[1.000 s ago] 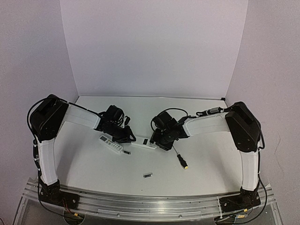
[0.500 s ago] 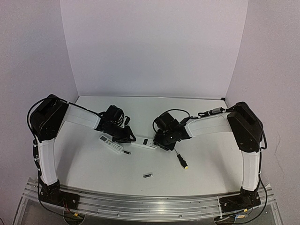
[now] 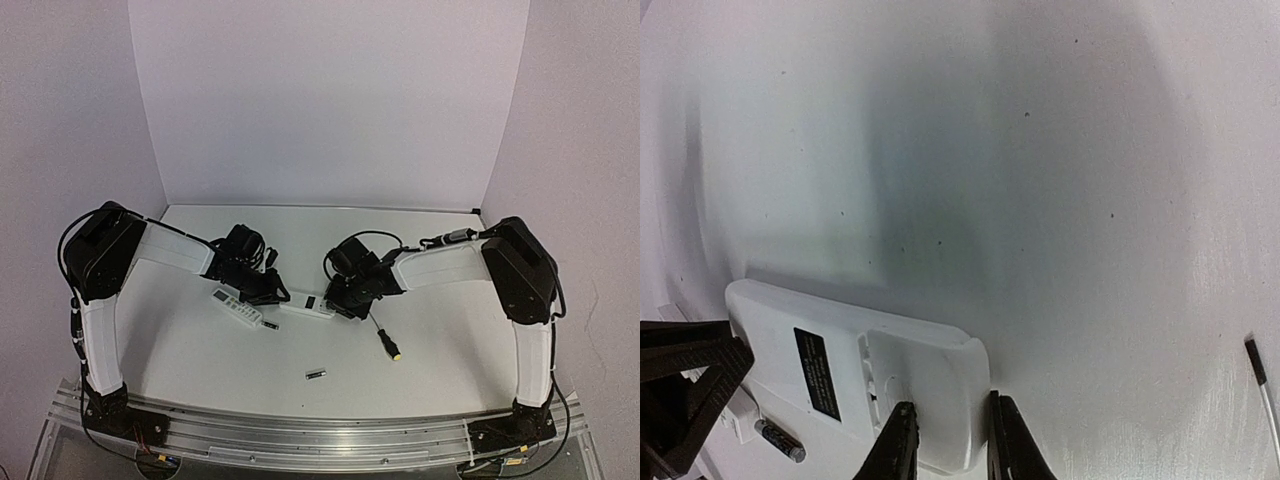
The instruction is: Unload the batteries from the remote control
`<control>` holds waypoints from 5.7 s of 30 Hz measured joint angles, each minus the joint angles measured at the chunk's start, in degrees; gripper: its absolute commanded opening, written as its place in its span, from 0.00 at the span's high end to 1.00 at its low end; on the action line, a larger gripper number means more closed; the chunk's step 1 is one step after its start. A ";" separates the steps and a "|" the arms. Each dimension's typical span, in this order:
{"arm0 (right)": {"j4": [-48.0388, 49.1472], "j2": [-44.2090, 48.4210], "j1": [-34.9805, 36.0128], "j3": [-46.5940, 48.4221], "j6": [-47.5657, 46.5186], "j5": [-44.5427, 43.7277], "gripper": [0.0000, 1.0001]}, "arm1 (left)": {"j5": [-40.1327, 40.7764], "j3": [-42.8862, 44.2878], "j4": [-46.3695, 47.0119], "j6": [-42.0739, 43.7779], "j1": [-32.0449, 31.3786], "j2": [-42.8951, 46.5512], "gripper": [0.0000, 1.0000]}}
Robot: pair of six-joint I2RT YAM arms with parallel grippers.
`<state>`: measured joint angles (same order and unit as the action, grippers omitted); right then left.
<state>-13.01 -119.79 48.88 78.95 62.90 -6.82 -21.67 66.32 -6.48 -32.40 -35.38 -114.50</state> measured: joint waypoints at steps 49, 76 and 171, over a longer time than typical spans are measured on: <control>-7.13 -0.82 1.53 4.27 -0.20 -4.33 0.96 | 1.80 1.95 -2.50 -0.66 -0.70 -0.71 0.74; -7.77 -1.33 1.00 4.86 -4.01 0.07 1.00 | 1.70 2.25 -2.43 -0.61 -0.57 -0.98 0.74; 41.62 18.98 -2.61 -13.33 -9.96 41.05 0.96 | -7.26 -26.38 28.75 -10.50 0.17 52.49 0.00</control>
<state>28.60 -100.82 46.27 65.63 52.94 34.24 -28.93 39.94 22.27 -42.91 -35.20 -62.01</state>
